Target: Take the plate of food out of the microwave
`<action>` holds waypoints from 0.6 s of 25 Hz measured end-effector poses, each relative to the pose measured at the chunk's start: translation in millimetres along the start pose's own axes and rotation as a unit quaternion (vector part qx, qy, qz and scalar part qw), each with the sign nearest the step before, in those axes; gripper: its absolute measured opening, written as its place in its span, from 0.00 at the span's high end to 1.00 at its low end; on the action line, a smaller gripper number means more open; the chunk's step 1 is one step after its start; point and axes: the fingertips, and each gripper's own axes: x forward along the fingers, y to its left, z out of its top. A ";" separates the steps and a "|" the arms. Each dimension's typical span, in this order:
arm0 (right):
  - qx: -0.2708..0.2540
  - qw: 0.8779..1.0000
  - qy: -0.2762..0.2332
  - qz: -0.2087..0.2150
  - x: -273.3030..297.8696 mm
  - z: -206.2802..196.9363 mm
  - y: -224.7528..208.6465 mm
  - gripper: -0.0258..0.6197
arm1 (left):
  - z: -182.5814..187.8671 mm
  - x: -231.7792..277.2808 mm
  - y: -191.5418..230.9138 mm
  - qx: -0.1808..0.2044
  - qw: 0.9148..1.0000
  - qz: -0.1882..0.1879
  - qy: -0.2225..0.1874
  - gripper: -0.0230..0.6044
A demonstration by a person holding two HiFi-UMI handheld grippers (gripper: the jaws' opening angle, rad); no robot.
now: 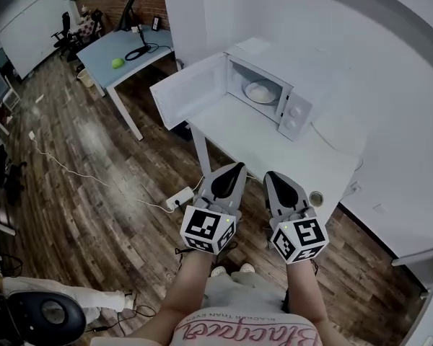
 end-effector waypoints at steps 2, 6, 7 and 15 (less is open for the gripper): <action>0.003 1.000 -0.003 0.002 -4.4 2.6 -9.8 0.94 | 2.0 10.0 -6.8 0.003 1.000 0.004 -0.001 0.96; 0.009 1.000 -0.007 0.010 -14.1 6.3 -28.9 0.94 | 0.0 24.9 -20.7 0.011 1.000 0.012 0.001 0.96; 0.013 1.000 -0.006 0.012 -16.1 5.4 -33.1 0.94 | -2.5 27.5 -24.5 0.012 1.000 0.013 0.003 0.96; 0.027 0.999 -0.008 0.027 -17.9 -0.4 -47.1 0.94 | -18.7 40.2 -42.0 0.016 0.999 0.018 0.022 0.96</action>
